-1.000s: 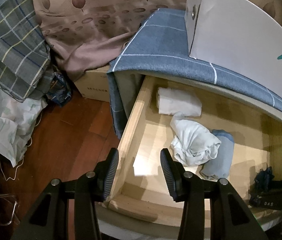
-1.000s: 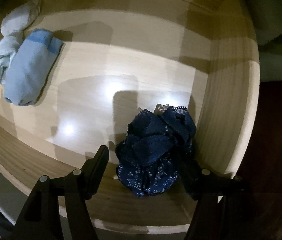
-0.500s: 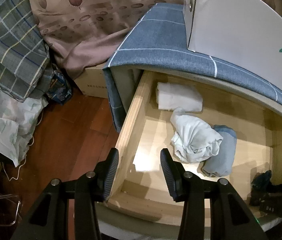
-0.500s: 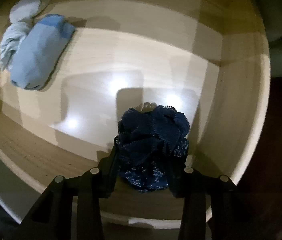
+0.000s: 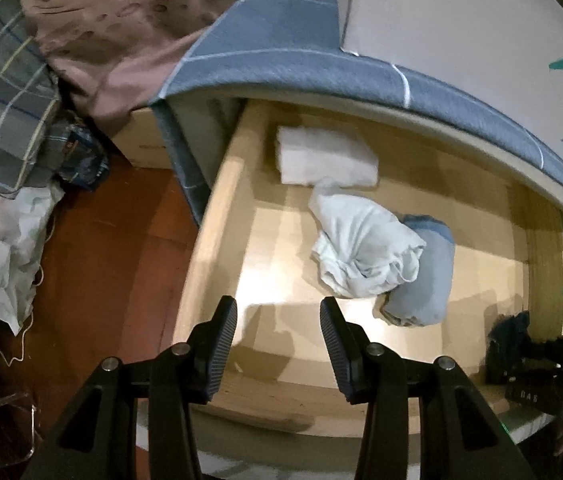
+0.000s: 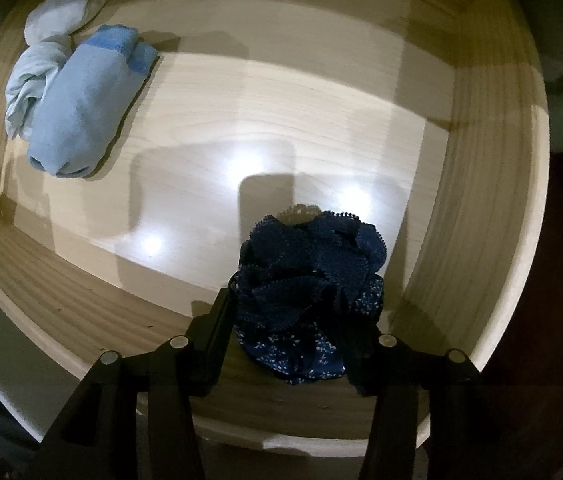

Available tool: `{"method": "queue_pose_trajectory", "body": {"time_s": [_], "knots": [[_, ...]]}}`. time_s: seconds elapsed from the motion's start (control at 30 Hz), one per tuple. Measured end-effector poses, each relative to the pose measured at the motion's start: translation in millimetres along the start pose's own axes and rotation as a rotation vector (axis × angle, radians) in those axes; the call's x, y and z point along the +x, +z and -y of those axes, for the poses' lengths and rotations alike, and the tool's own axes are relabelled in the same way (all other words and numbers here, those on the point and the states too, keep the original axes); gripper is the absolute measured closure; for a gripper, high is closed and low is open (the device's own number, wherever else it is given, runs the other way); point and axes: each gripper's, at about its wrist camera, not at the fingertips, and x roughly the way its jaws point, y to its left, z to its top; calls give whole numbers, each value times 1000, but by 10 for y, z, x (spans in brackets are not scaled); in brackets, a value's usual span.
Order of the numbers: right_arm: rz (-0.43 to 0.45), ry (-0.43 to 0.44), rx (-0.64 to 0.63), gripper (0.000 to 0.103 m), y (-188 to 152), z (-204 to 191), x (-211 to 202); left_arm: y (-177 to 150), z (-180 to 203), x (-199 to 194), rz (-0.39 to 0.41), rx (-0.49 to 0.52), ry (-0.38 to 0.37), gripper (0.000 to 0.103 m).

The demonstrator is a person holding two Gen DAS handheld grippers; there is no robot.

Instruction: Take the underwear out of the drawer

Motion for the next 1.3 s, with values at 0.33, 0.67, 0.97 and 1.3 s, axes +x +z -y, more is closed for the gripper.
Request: {"method": "queue_pose_trajectory", "body": {"time_s": [0.33,0.67,0.97,1.3], "knots": [[4,5,26,65,-8,54,12,184,309,1,47,24,-72,59],[5,10,32,62,-11,62,-77,443,562,318,1,52,-70,59],[3,25,34,58,6,76,-33,588,645,622,-32,34,-41,59],[3,30,34,55,21,100,13,575,590,954,-220,84,-29,43]]}}
